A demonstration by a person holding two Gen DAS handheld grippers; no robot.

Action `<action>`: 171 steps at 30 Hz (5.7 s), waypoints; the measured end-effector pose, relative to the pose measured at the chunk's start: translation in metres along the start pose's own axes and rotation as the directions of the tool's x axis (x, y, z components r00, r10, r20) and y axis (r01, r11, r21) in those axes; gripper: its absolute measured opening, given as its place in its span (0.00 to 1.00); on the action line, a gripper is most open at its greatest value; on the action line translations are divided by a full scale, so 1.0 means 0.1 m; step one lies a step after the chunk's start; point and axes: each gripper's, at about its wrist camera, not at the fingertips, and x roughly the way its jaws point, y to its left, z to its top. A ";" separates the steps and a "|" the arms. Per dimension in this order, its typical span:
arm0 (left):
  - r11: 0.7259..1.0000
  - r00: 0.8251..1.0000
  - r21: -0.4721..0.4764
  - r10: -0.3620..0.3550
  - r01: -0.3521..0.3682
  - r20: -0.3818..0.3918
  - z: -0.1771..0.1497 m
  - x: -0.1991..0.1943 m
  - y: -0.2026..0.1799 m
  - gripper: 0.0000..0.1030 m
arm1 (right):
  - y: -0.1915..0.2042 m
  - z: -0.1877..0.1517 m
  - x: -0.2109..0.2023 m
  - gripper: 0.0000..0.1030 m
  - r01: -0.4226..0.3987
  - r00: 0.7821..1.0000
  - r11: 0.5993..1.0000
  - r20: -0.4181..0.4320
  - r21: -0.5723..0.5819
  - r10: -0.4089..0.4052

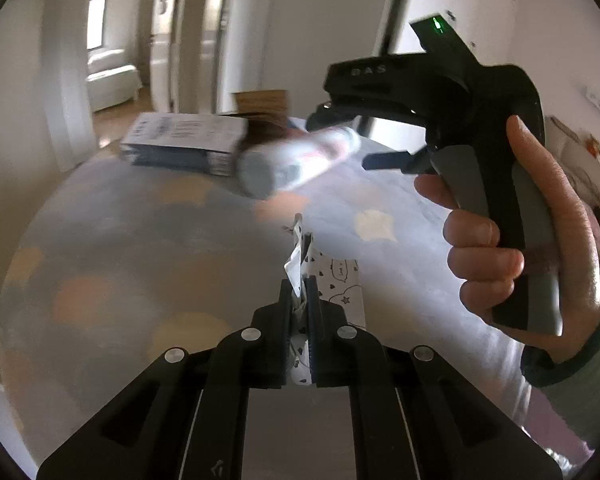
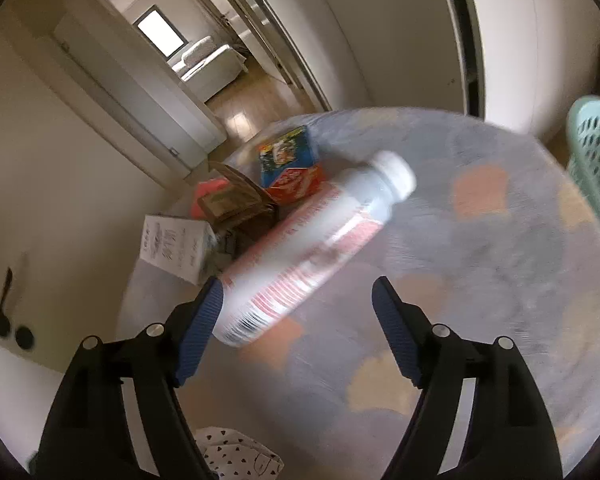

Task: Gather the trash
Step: 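Grasp the white tissue packet with the left tool while the right tool grasps the spray can, then carry tissue packet and spray can over the teal basket and open both tools, then move both empty tools back to the table toward the carton and paper bag, then grasp the white milk carton with the left tool while the right tool grasps the brown paper bag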

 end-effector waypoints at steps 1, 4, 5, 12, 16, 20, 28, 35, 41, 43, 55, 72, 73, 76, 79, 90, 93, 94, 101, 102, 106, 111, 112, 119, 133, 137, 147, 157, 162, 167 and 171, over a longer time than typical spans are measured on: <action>1.000 1.000 -0.016 0.007 -0.007 0.001 0.00 0.00 0.06 0.05 | 0.02 0.02 0.04 0.72 0.011 1.000 1.000 -0.006 0.013 -0.011; 0.999 1.000 -0.045 0.023 -0.023 0.002 0.01 0.01 0.17 0.05 | 0.02 0.06 0.24 0.77 0.078 0.997 0.995 -0.029 0.066 -0.077; 0.998 1.000 -0.050 0.026 -0.025 0.003 0.02 0.02 0.19 0.05 | 0.01 0.08 0.30 0.79 0.077 0.997 0.993 -0.031 0.089 -0.075; 0.996 0.999 -0.076 0.048 -0.047 0.012 0.05 0.02 0.32 0.05 | 0.10 0.13 0.52 0.82 0.179 0.983 0.978 -0.060 0.111 -0.173; 0.996 0.999 -0.078 0.044 -0.042 0.027 0.07 -0.02 0.33 0.05 | 0.13 0.12 0.53 0.71 0.186 0.981 0.980 -0.064 0.073 -0.182; 0.996 0.999 -0.080 0.036 -0.033 0.032 0.10 -0.02 0.31 0.05 | 0.02 0.01 0.38 0.58 0.153 0.986 0.987 -0.069 0.045 -0.150; 0.998 0.999 -0.057 0.014 -0.011 0.051 0.17 -0.06 0.09 0.05 | -0.29 -0.28 -0.02 0.47 0.118 0.992 0.990 -0.036 -0.076 -0.121; 1.000 0.998 -0.024 -0.018 0.019 0.060 0.35 0.02 -0.21 0.05 | -0.66 -0.33 -0.42 0.46 0.105 0.994 0.990 0.001 -0.094 -0.106; 0.998 0.997 0.024 -0.054 0.053 0.049 0.59 0.23 -0.58 0.05 | -0.98 -0.27 -0.75 0.45 0.090 0.995 0.992 0.050 -0.084 -0.086; 0.998 0.997 0.029 -0.060 0.059 0.045 0.64 0.29 -0.66 0.05 | -1.08 -0.25 -0.86 0.45 0.087 0.995 0.993 0.066 -0.078 -0.082; 0.990 0.992 0.093 -0.116 0.110 0.057 1.09 0.59 -1.21 0.05 | -1.59 -0.03 -1.35 0.45 0.036 0.985 0.999 0.166 0.002 -0.036; 0.954 0.974 0.197 -0.221 0.225 -0.040 1.55 1.57 -2.43 0.05 | -2.87 0.34 -1.96 0.45 0.138 0.932 0.964 0.301 0.225 -0.204; 0.953 0.974 0.198 -0.221 0.228 -0.054 1.56 1.66 -2.48 0.05 | -2.93 0.36 -1.96 0.45 0.143 0.930 0.961 0.301 0.236 -0.212; 0.949 0.970 0.203 -0.223 0.240 -0.099 1.55 1.92 -2.63 0.05 | -3.10 0.39 -1.94 0.45 0.160 0.923 0.951 0.301 0.265 -0.240; 0.946 0.964 0.207 -0.221 0.249 -0.151 1.53 2.16 -2.74 0.09 | -3.22 0.44 -1.92 0.45 0.174 0.919 0.941 0.294 0.291 -0.262; 0.950 0.962 0.182 -0.227 0.253 -0.152 1.50 2.26 -2.68 0.56 | -3.50 0.55 -1.66 0.56 0.170 0.931 0.917 0.247 0.361 -0.270; 0.950 0.957 0.161 -0.243 0.268 -0.157 1.49 2.22 -2.59 0.62 | -3.61 0.48 -1.59 0.57 0.128 0.945 0.900 0.224 0.416 -0.238; 0.950 0.956 0.151 -0.250 0.273 -0.155 1.49 2.20 -2.55 0.64 | -3.63 0.44 -1.57 0.57 0.117 0.949 0.895 0.218 0.430 -0.229; 0.957 0.962 0.118 -0.250 0.263 -0.113 1.46 1.93 -2.32 0.67 | -3.48 0.28 -1.67 0.57 0.139 0.935 0.898 0.244 0.418 -0.258; 0.960 0.964 0.110 -0.247 0.258 -0.101 1.46 1.86 -2.25 0.67 | -3.41 0.29 -1.71 0.57 0.142 0.931 0.903 0.256 0.405 -0.261; 0.970 0.972 0.082 -0.226 0.230 -0.062 1.47 1.62 -2.03 0.67 | -3.04 0.29 -1.81 0.57 0.139 0.921 0.932 0.301 0.335 -0.246; 0.982 0.982 -0.008 -0.187 0.187 0.000 1.48 1.27 -1.57 0.70 | -2.53 0.29 -1.70 0.57 0.105 0.934 0.970 0.312 0.219 -0.171; 0.985 0.985 -0.027 -0.170 0.170 0.012 1.49 1.20 -1.46 0.71 | -2.43 0.28 -1.67 0.57 0.099 0.939 0.975 0.307 0.197 -0.157; 0.991 0.997 -0.136 0.002 0.007 0.072 1.54 0.80 -0.67 0.76 | -1.62 0.22 -1.21 0.57 0.054 0.966 0.998 0.253 0.017 -0.057; 0.852 0.978 -0.497 0.205 -0.163 0.031 1.61 0.61 0.90 0.79 | -0.83 0.00 -0.47 0.57 0.067 0.979 0.979 0.200 -0.191 -0.028; 0.783 0.978 -0.596 0.205 -0.179 -0.024 1.59 0.78 1.20 0.79 | -0.85 -0.05 -0.42 0.57 0.077 0.979 0.975 0.200 -0.210 -0.034; 0.719 0.965 -0.648 0.241 -0.251 -0.106 1.56 1.09 1.31 0.79 | -0.92 -0.03 -0.39 0.57 0.039 0.985 0.978 0.170 -0.203 -0.004; 0.755 0.953 -0.583 0.259 -0.300 -0.155 1.54 1.00 1.22 0.69 | -0.78 0.00 -0.29 0.57 0.043 0.992 0.969 0.124 -0.245 -0.013; 0.810 0.969 -0.532 0.203 -0.247 -0.141 1.33 0.75 1.15 0.59 | -0.45 0.12 -0.19 0.57 -0.017 0.996 0.951 0.077 -0.308 0.042; 0.847 0.976 -0.484 0.190 -0.219 -0.109 1.06 0.46 1.13 0.53 | 0.02 0.20 -0.04 0.57 0.010 0.994 0.903 0.102 -0.429 0.038; 0.868 0.977 -0.450 0.205 -0.210 -0.061 0.94 0.38 1.14 0.53 | 0.23 0.19 0.22 0.57 0.034 0.996 0.878 0.092 -0.478 0.011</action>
